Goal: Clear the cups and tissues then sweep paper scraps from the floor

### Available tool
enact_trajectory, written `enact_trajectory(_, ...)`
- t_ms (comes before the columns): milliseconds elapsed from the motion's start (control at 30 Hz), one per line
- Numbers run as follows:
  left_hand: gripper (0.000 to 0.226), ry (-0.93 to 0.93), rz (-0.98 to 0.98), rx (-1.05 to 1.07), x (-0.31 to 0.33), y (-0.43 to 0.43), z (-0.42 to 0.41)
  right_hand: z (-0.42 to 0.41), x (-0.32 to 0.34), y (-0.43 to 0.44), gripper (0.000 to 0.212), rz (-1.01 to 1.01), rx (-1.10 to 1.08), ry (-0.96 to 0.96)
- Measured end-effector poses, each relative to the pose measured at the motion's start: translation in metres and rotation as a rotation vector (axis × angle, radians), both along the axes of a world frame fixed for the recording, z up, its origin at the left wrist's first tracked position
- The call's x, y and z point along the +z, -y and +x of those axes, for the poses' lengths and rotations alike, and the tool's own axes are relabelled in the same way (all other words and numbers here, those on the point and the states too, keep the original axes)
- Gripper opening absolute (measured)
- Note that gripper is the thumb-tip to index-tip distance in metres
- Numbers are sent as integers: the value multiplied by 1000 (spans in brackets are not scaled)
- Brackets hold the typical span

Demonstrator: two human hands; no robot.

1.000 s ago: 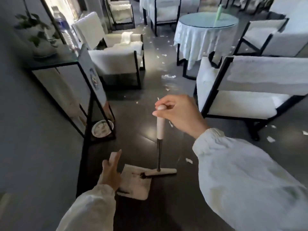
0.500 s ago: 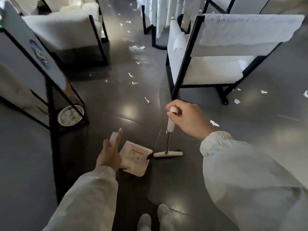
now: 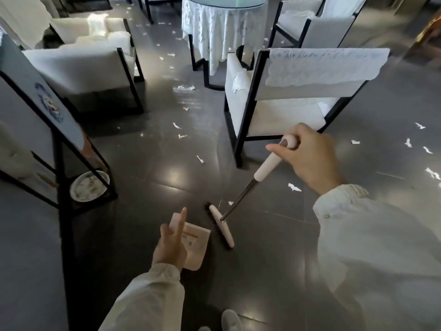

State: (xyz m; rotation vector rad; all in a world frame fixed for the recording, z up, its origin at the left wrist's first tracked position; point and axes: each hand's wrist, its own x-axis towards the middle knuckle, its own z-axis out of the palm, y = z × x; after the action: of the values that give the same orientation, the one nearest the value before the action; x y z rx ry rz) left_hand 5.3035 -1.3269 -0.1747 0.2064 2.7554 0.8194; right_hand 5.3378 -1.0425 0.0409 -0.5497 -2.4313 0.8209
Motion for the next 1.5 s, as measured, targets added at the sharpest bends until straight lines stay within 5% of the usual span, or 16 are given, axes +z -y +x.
enact_trajectory(167, 114, 70, 149, 27, 5, -18, 2, 23, -35, -7, 21, 77, 114, 611)
enact_trajectory(333, 91, 25, 7, 19, 2, -5, -9, 24, -50, -2, 31, 276, 292, 1021)
enact_trajectory(467, 111, -73, -100, -101, 1, -3, 0, 22, -53, 7, 28, 51, 285, 997)
enact_trajectory(733, 82, -11, -178, -130, 0, -1, -9, 15, 2, -10, 16, 2, 148, 649)
enact_trajectory(900, 20, -220, -714, -449, 5, -1, -1, 36, 25, -24, 7, -137, -19, 484)
enact_trajectory(967, 20, -256, -732, -485, 6, -5, 2, 52, 18, -24, 8, -172, -52, 575)
enact_trajectory(1133, 76, -163, -296, -377, 17, -28, 13, 98, -44, -5, 14, -189, 69, 1226)
enact_trajectory(1233, 84, -110, -151, -373, 16, -39, 21, 127, -82, 8, 10, -281, 74, 1460)
enact_trajectory(1333, 82, -143, -117, -394, 14, -45, 31, 147, -113, 25, 27, -390, 99, 1515)
enact_trajectory(1500, 76, -225, -96, -424, 14, -47, 52, 167, -138, 46, 23, -531, 29, 1402)
